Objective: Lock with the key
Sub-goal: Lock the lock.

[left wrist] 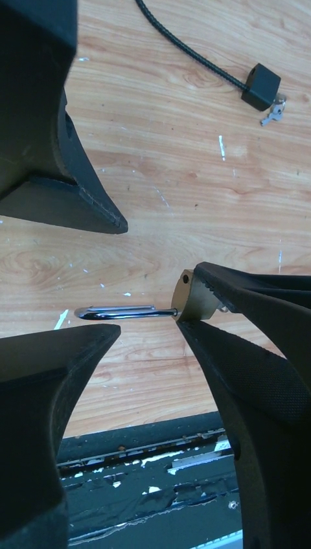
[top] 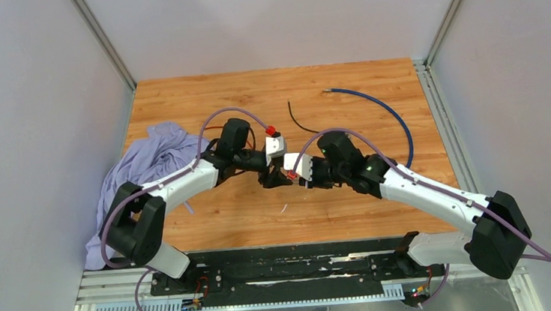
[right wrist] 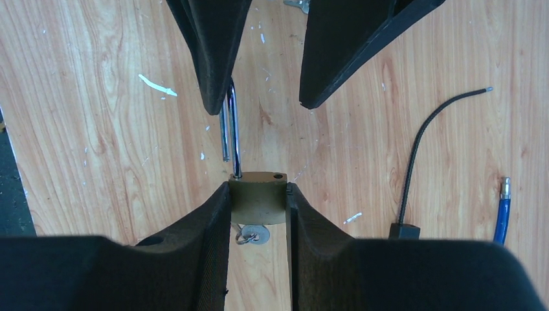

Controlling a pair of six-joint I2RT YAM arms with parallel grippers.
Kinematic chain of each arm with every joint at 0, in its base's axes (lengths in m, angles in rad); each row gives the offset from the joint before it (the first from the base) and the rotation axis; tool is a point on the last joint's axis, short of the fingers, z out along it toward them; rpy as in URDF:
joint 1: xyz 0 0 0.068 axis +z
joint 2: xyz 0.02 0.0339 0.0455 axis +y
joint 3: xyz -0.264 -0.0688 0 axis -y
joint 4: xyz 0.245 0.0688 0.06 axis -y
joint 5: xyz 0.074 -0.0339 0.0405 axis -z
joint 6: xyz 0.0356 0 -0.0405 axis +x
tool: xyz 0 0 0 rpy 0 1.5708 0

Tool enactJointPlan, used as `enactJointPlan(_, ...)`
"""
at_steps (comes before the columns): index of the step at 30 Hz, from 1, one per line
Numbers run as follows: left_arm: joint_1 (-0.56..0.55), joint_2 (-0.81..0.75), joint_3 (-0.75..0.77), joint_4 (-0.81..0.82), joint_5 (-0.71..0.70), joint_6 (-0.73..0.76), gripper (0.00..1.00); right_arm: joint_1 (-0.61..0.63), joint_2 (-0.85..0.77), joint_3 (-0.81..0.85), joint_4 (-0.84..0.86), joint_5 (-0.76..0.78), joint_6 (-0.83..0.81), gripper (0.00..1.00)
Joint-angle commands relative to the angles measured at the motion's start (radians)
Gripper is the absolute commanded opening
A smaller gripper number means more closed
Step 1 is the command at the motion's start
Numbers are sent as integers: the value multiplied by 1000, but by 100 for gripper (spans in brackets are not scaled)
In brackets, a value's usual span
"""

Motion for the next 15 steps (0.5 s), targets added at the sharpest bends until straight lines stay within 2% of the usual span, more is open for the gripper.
enactJointPlan(1, -18, 19, -6, -26, 42, 52, 60, -19, -2, 48, 8, -4, 23, 1)
enactJointPlan(7, -18, -4, -35, 3, 51, 52, 61, -28, -11, 47, 8, -8, 26, 1)
enactJointPlan(10, -17, -17, -55, 59, 49, 16, 61, -30, -14, 44, 9, -10, 26, 1)
enactJointPlan(15, -12, -46, -90, 194, 41, -72, 67, -30, -14, 39, 9, -15, 23, 1)
